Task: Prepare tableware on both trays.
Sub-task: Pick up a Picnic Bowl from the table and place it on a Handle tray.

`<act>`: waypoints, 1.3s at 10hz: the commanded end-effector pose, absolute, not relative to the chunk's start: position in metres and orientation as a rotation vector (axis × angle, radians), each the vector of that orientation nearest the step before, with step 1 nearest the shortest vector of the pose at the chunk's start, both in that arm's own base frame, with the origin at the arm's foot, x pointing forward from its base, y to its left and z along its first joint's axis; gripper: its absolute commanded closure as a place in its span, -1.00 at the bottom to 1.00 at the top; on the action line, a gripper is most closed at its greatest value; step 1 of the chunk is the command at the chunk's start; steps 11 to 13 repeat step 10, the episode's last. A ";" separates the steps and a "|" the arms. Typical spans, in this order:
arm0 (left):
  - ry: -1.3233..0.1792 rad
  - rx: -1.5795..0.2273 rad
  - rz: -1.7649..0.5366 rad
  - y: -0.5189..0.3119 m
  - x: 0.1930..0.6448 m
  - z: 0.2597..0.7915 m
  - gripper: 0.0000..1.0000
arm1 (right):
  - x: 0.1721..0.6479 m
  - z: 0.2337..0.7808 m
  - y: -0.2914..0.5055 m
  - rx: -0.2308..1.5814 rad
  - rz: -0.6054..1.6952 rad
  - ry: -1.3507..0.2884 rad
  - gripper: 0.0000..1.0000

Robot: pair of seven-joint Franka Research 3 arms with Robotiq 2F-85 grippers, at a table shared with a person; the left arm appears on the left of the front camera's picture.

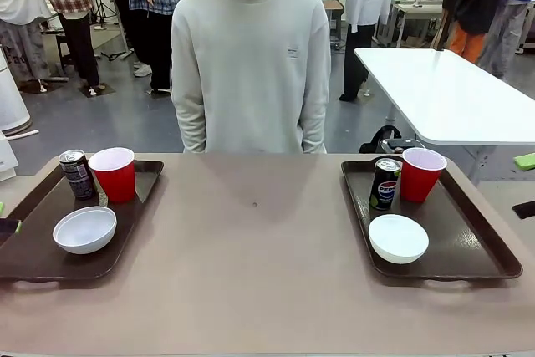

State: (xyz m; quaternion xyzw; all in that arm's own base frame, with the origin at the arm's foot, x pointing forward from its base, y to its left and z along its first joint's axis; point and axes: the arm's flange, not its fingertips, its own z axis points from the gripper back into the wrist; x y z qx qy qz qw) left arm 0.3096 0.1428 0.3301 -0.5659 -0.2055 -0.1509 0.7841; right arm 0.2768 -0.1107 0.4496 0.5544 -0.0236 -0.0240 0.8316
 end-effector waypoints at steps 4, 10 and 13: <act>-0.459 -1.232 -0.330 0.143 0.308 0.331 -1.00 | 0.267 0.464 -0.116 1.177 -0.061 -0.077 -1.00; -0.459 -1.232 -0.330 0.143 0.308 0.331 -1.00 | 0.267 0.464 -0.116 1.177 -0.061 -0.077 -1.00; -0.459 -1.232 -0.330 0.143 0.308 0.331 -1.00 | 0.267 0.464 -0.116 1.177 -0.061 -0.077 -1.00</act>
